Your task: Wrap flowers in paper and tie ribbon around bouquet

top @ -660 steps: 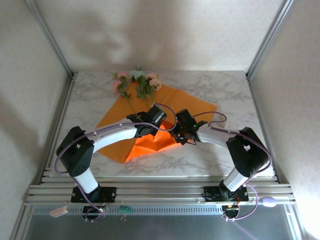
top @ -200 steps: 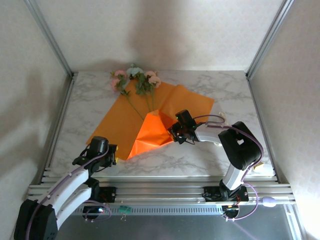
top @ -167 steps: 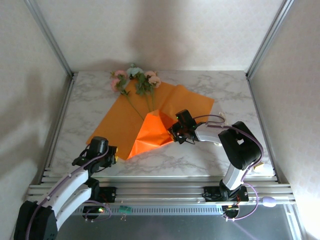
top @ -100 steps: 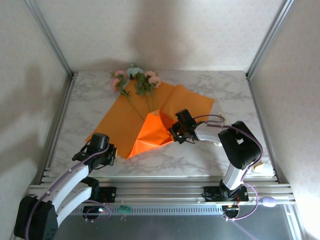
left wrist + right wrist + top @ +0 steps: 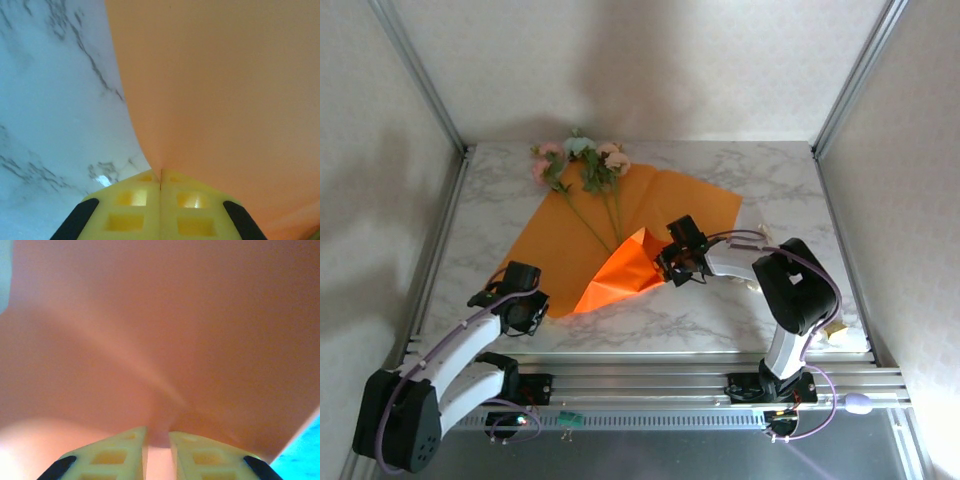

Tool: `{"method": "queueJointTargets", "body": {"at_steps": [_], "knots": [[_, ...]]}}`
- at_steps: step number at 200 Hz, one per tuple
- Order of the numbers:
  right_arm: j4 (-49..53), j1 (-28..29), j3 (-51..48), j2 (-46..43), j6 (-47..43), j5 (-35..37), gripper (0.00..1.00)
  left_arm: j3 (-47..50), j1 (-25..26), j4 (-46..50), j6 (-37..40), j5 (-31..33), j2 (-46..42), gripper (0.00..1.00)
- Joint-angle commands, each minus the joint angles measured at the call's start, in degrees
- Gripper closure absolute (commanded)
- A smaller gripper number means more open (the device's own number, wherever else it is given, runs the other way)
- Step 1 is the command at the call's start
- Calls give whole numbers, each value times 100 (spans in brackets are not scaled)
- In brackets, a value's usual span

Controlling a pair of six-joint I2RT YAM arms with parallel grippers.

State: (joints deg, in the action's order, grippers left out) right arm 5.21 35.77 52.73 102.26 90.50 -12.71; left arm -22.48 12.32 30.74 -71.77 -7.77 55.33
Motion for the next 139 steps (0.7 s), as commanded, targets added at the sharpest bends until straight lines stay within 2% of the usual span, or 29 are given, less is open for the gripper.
{"method": "queueJointTargets", "body": {"at_steps": [1, 9, 22, 32, 54, 68, 83, 93, 105, 119, 128, 139], "knots": [[894, -8, -102, 388, 91, 221, 78, -178, -109, 355, 482, 480, 151, 100], [922, -9, -67, 400, 82, 221, 78, -261, -107, 368, 557, 437, 239, 100], [929, -9, -27, 414, 73, 217, 78, -433, -107, 549, 656, 411, 344, 74], [945, -8, -4, 417, 73, 215, 78, -627, -107, 828, 728, 429, 320, 62], [1000, -8, 35, 413, 80, 219, 78, -1648, 5, 1816, 833, 805, -90, 51], [991, -8, 19, 411, 114, 208, 78, -2412, 216, 2185, 1072, 781, -185, 53], [956, -9, -24, 415, 184, 201, 78, -2749, 791, 1976, 1549, 13, 107, 62], [933, -8, -43, 404, 221, 199, 78, -2893, 1502, 1893, 1618, -376, 414, 68], [925, -8, -60, 399, 256, 199, 78, -2864, 2583, 1274, 1639, -1072, 740, 71], [912, -8, -60, 399, 281, 185, 78, -2864, 3436, 1000, 1573, -1389, 1097, 74], [863, -17, -74, 397, 293, 164, 78, -2771, 3644, 1005, 1551, -1399, 1235, 76], [863, -17, -70, 400, 302, 146, 78, -2501, 3620, 905, 1535, -1357, 1262, 77]]}}
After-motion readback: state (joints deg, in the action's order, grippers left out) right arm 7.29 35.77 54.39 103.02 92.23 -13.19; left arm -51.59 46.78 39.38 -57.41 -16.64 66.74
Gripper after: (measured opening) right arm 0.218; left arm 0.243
